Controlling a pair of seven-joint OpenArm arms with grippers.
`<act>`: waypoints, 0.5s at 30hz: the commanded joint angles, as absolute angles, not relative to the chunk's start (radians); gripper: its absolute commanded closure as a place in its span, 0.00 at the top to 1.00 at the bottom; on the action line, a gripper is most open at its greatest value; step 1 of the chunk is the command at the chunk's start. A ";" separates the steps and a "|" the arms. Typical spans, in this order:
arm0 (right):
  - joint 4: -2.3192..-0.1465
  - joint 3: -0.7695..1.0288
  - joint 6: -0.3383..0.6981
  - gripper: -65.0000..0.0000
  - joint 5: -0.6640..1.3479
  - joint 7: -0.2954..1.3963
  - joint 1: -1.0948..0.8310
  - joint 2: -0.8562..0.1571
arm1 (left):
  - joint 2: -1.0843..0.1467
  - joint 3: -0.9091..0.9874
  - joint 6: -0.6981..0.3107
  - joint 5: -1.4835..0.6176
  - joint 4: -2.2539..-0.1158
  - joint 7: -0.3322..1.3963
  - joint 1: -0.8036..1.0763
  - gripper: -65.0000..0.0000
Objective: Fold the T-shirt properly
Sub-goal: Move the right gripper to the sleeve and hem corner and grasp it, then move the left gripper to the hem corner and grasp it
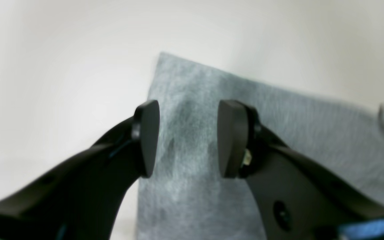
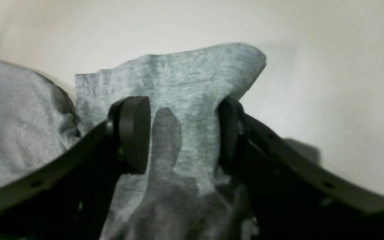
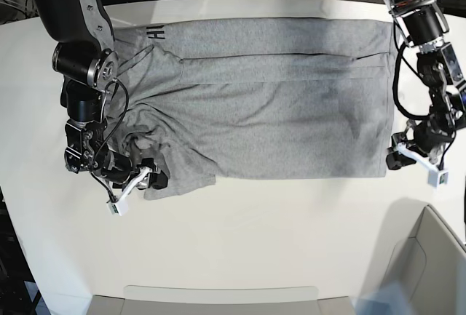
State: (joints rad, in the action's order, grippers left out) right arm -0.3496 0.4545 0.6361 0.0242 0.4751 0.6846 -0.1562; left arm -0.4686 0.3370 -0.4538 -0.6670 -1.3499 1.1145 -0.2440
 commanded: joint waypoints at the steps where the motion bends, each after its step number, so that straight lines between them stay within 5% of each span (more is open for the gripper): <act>1: -0.352 0.452 0.627 0.48 -0.015 0.516 0.700 -0.160 | -0.509 0.305 -0.489 -0.679 -1.287 1.086 -0.309 0.45; 9: -0.352 0.452 0.627 0.48 -0.015 0.516 0.700 -0.162 | -0.607 0.013 -0.682 -0.619 -0.779 0.837 -0.538 0.45; 15: -0.352 0.452 0.627 0.48 -0.015 0.516 0.700 -0.162 | -0.607 -0.027 -0.690 -0.618 -0.567 0.700 -0.593 0.45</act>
State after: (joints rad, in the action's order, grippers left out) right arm -0.3496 0.4549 0.6399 0.0238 0.4751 0.6838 -0.1555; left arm -0.5865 -0.0269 -0.6796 -0.6052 -0.5541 0.7136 -0.5655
